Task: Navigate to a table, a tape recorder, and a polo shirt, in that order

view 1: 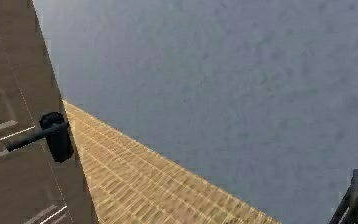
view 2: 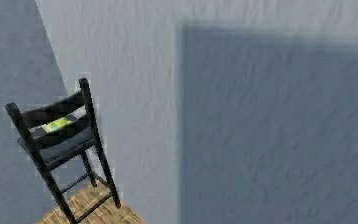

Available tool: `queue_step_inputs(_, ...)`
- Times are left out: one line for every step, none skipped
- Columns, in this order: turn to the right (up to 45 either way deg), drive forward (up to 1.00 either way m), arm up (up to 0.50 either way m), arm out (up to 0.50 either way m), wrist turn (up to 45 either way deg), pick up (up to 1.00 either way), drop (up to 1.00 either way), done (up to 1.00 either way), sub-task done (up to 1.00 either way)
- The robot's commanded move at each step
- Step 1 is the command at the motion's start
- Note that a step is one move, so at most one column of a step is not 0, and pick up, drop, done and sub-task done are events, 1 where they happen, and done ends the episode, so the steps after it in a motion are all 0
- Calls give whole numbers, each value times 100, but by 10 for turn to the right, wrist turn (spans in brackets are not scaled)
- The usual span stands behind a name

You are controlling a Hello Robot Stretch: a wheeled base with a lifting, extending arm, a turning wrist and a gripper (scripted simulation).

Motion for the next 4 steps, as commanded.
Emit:
queue_step_inputs(0,75,0,0,0,0,0,0,0)
queue_step_inputs(150,0,0,0,0,0,0,0,0)
queue_step_inputs(0,30,0,0,0,0,0,0,0)
queue_step_inputs(-450,0,0,0,0,0,0,0,0)
